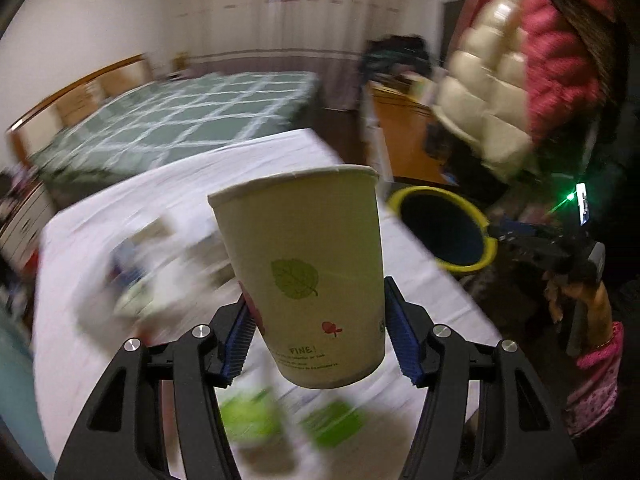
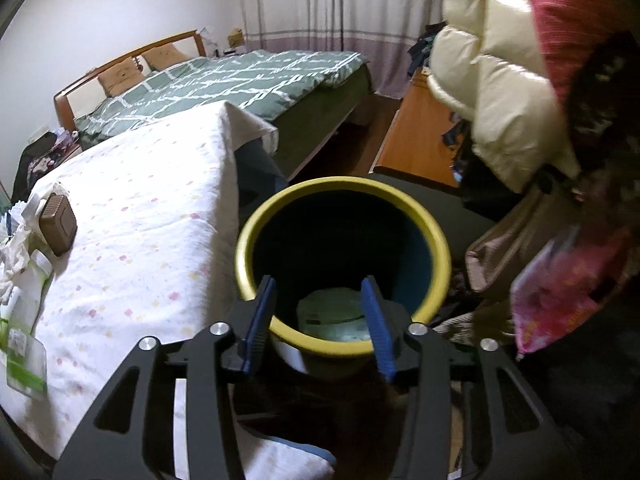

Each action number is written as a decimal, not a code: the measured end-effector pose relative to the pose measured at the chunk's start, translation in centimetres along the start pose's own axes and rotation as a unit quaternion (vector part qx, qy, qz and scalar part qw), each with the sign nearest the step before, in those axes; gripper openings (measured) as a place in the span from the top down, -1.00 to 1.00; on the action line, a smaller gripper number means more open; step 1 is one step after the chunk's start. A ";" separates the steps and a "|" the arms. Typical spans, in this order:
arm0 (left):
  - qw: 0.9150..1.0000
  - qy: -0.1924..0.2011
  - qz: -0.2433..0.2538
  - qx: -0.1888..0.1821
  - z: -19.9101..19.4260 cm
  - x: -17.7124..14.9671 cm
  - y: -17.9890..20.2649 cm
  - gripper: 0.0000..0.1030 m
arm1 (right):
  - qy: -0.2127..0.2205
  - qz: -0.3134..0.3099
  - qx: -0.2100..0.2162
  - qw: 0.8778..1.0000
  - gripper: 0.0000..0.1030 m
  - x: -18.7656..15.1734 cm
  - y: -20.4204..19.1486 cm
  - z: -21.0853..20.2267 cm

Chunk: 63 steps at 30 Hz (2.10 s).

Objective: Collect trash
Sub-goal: 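Carry the paper cup over the bin and open the left gripper, then grasp the green-capped plastic jar with the right gripper and lift it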

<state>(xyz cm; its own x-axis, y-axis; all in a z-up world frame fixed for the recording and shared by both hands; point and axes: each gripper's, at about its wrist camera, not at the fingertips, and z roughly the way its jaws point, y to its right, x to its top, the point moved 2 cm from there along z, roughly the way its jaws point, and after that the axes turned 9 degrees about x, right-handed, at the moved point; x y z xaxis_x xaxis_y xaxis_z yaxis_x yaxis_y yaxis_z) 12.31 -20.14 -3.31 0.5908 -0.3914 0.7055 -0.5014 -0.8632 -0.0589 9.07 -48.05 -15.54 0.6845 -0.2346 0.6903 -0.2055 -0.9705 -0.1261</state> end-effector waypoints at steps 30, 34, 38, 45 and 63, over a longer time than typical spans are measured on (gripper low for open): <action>0.978 -0.117 0.133 -0.111 22.8 9.6 22.9 -0.48 | 0.005 0.059 -0.046 0.997 -0.27 -3.5 8.3 -2.1; 0.983 -0.077 0.121 -0.111 18.6 10.1 20.9 -0.68 | 0.002 0.055 -0.036 0.998 -0.28 -3.5 7.4 -1.7; 0.991 -0.027 0.078 -0.105 12.7 9.8 16.9 -0.85 | -0.002 0.042 -0.022 0.999 -0.31 -3.5 5.6 -1.3; 0.998 0.044 -0.013 -0.033 3.2 7.0 6.7 -0.89 | -0.015 -0.010 0.024 1.000 -0.33 -3.1 -0.6 -0.7; 0.964 0.080 -0.196 0.164 -9.6 -8.1 -14.3 -0.90 | -0.046 -0.150 0.223 0.962 -0.33 -6.2 -22.4 -3.8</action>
<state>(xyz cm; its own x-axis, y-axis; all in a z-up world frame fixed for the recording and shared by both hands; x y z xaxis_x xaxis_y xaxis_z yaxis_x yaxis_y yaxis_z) 8.60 -1.57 -1.41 0.5770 0.0169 0.8166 -0.0175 -0.9993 0.0331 6.82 -24.65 -14.29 0.7298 0.0760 0.6795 0.3179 -0.9176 -0.2388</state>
